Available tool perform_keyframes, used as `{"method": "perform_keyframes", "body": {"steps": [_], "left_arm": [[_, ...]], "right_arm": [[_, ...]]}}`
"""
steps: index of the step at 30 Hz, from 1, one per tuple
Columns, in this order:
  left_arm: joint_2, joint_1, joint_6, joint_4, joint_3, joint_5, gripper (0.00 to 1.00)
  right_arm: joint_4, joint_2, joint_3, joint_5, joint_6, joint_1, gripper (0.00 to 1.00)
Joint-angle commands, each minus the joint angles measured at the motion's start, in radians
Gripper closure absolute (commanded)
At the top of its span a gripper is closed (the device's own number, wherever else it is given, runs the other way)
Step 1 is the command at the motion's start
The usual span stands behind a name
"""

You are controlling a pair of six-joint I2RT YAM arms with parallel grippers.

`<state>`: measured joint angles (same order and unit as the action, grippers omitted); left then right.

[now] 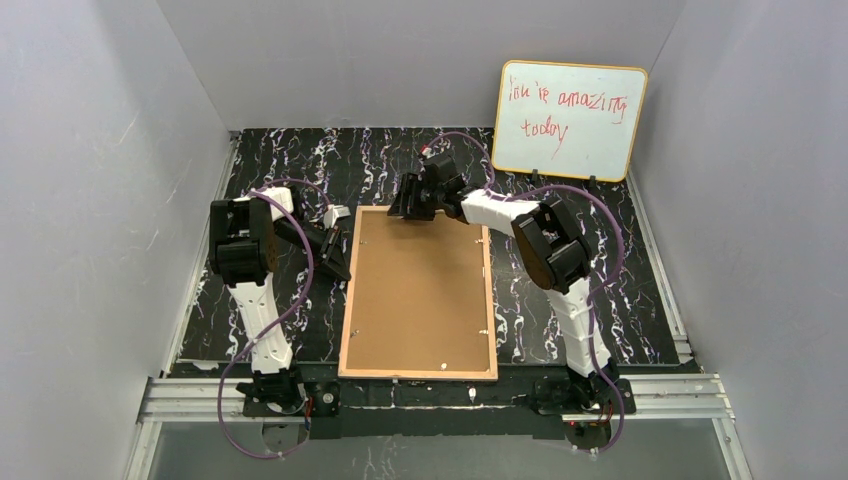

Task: Put the photo into the frame
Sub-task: Adjust the photo frame at the center of the board.

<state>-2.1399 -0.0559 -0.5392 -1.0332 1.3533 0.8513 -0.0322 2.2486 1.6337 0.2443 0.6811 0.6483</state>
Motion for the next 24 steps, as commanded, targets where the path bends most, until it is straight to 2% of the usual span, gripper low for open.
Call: {"method": "perform_keyframes", "body": {"steps": [1, 15, 21, 24], "left_arm": [[-0.052, 0.022, -0.055, 0.084, -0.005, -0.051, 0.91], [-0.066, 0.029, -0.064, 0.085, 0.004, -0.054, 0.91], [-0.068, 0.03, -0.064, 0.084, 0.004, -0.052, 0.91], [-0.062, 0.03, -0.065, 0.081, 0.007, -0.058, 0.91]], "right_arm": [[-0.071, 0.036, -0.004, 0.007, 0.034, -0.009, 0.39], [-0.162, 0.068, -0.03, 0.06, 0.138, -0.014, 0.41], [-0.262, 0.047, -0.082, 0.069, 0.194, -0.014, 0.4], [-0.245, -0.001, -0.125, 0.033, 0.192, -0.017, 0.39]]}}
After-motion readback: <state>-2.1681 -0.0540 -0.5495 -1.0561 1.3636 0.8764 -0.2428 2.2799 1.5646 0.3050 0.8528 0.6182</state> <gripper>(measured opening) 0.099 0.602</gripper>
